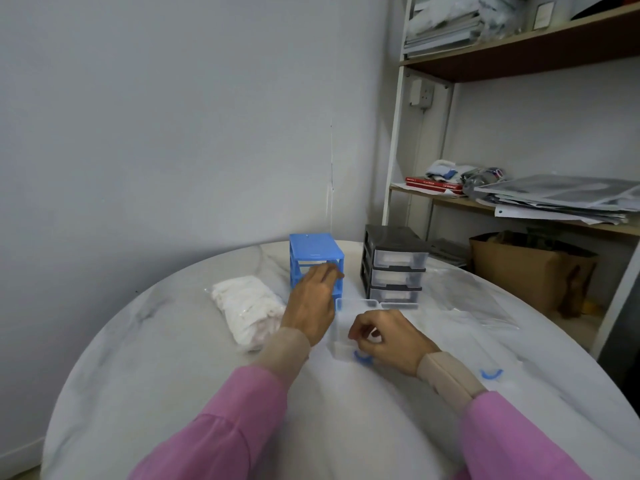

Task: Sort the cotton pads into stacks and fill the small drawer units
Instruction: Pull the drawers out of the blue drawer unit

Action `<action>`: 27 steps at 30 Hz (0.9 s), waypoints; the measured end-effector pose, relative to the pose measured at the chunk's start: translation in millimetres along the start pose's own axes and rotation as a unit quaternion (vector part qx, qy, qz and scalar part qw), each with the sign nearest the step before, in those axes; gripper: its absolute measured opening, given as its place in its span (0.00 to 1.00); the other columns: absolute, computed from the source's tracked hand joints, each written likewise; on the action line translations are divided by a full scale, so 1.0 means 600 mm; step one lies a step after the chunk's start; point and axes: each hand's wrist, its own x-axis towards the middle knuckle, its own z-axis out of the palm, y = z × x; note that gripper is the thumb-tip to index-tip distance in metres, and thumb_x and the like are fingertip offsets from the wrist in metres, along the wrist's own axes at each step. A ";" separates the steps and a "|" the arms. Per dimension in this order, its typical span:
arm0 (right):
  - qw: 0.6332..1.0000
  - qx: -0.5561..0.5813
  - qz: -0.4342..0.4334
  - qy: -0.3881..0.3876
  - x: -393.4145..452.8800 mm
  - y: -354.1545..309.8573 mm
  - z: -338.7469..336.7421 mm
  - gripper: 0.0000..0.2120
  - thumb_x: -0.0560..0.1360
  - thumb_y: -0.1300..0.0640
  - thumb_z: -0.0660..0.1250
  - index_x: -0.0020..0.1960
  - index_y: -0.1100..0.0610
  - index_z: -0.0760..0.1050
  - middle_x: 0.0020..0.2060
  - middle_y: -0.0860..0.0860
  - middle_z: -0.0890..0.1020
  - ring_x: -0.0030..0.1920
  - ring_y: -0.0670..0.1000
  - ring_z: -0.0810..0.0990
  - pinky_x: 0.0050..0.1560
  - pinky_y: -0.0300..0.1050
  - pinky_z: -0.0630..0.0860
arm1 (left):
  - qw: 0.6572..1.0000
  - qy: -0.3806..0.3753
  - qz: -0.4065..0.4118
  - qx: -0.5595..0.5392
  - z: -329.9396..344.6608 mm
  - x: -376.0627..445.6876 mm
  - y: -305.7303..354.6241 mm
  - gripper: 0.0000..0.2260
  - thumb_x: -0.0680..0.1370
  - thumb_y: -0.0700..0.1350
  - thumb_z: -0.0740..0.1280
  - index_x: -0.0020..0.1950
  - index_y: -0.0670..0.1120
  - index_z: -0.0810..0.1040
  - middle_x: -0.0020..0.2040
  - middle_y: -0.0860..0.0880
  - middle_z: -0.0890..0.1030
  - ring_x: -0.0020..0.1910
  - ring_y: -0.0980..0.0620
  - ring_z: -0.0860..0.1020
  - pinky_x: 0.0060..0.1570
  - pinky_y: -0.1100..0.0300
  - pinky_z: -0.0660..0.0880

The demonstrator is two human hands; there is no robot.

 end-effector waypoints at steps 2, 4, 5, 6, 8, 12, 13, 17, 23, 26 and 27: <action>0.999 -0.011 0.015 0.031 -0.007 0.008 -0.007 0.10 0.72 0.63 0.63 0.50 0.54 0.79 0.48 0.48 0.82 0.46 0.45 0.77 0.48 0.33 0.72 | 0.999 -0.026 -0.005 -0.024 0.012 -0.009 0.012 0.19 0.75 0.32 0.57 0.65 0.44 0.71 0.65 0.48 0.72 0.65 0.50 0.68 0.60 0.61 0.65; 0.996 -0.031 0.042 0.069 -0.017 0.019 -0.014 0.10 0.73 0.62 0.63 0.51 0.53 0.78 0.49 0.47 0.81 0.50 0.47 0.77 0.51 0.38 0.73 | 0.997 -0.058 -0.013 -0.044 0.026 -0.015 0.022 0.15 0.78 0.36 0.58 0.62 0.45 0.74 0.63 0.47 0.74 0.63 0.50 0.71 0.59 0.59 0.68; 0.993 -0.048 0.061 0.089 -0.023 0.025 -0.019 0.10 0.73 0.61 0.63 0.52 0.52 0.77 0.50 0.47 0.80 0.52 0.47 0.77 0.52 0.38 0.72 | 0.996 -0.073 -0.017 -0.051 0.032 -0.017 0.028 0.13 0.79 0.38 0.58 0.62 0.45 0.74 0.62 0.47 0.75 0.61 0.49 0.72 0.59 0.59 0.69; 0.988 -0.070 0.083 0.108 -0.029 0.031 -0.022 0.10 0.74 0.59 0.63 0.55 0.52 0.76 0.53 0.47 0.78 0.54 0.48 0.75 0.53 0.39 0.70 | 0.994 -0.087 -0.020 -0.057 0.038 -0.020 0.034 0.13 0.80 0.40 0.58 0.61 0.46 0.75 0.62 0.47 0.76 0.60 0.49 0.73 0.59 0.58 0.69; 0.975 -0.116 0.144 0.127 -0.039 0.046 -0.029 0.15 0.75 0.57 0.64 0.62 0.52 0.71 0.60 0.49 0.74 0.60 0.50 0.72 0.57 0.42 0.69 | 0.992 -0.102 -0.026 -0.075 0.045 -0.028 0.046 0.12 0.80 0.43 0.58 0.61 0.48 0.76 0.62 0.48 0.77 0.59 0.50 0.74 0.59 0.57 0.69; 0.956 -0.107 0.266 0.071 -0.056 0.074 -0.036 0.23 0.76 0.54 0.63 0.69 0.54 0.63 0.66 0.53 0.67 0.66 0.53 0.66 0.63 0.47 0.68 | 0.984 -0.141 -0.007 -0.106 0.057 -0.052 0.064 0.14 0.81 0.48 0.58 0.65 0.50 0.74 0.64 0.51 0.76 0.62 0.53 0.73 0.62 0.61 0.68; 0.955 -0.093 0.276 0.054 -0.059 0.079 -0.034 0.22 0.77 0.54 0.63 0.69 0.55 0.63 0.67 0.53 0.67 0.66 0.53 0.67 0.63 0.47 0.68 | 0.982 -0.152 -0.005 -0.115 0.060 -0.055 0.066 0.14 0.81 0.48 0.59 0.65 0.51 0.74 0.64 0.51 0.76 0.62 0.53 0.73 0.62 0.62 0.68; 0.955 -0.029 0.291 0.056 -0.062 0.084 -0.026 0.22 0.78 0.57 0.62 0.70 0.60 0.64 0.69 0.55 0.67 0.68 0.53 0.67 0.66 0.43 0.64 | 0.974 -0.163 -0.028 -0.153 0.065 -0.054 0.067 0.12 0.79 0.47 0.62 0.61 0.53 0.77 0.61 0.50 0.78 0.58 0.54 0.75 0.60 0.63 0.69; 0.959 -0.023 0.275 0.061 -0.063 0.071 -0.031 0.22 0.77 0.60 0.62 0.70 0.62 0.63 0.70 0.56 0.64 0.69 0.54 0.65 0.65 0.41 0.63 | 0.968 -0.183 -0.039 -0.170 0.055 -0.048 0.067 0.11 0.78 0.44 0.64 0.59 0.52 0.79 0.59 0.51 0.78 0.58 0.56 0.75 0.57 0.67 0.68; 0.962 -0.029 0.255 0.090 -0.066 0.061 -0.033 0.22 0.77 0.60 0.63 0.69 0.60 0.64 0.72 0.54 0.62 0.69 0.54 0.65 0.65 0.40 0.63 | 0.972 -0.176 -0.037 -0.152 0.049 -0.047 0.067 0.12 0.78 0.43 0.62 0.62 0.50 0.76 0.60 0.51 0.78 0.60 0.55 0.74 0.59 0.65 0.68; 0.964 -0.033 0.242 0.100 -0.066 0.057 -0.032 0.20 0.77 0.60 0.63 0.68 0.59 0.66 0.71 0.53 0.63 0.68 0.53 0.67 0.65 0.40 0.64 | 0.973 -0.172 -0.037 -0.148 0.047 -0.047 0.067 0.13 0.79 0.42 0.62 0.62 0.49 0.76 0.61 0.50 0.78 0.60 0.54 0.74 0.60 0.65 0.68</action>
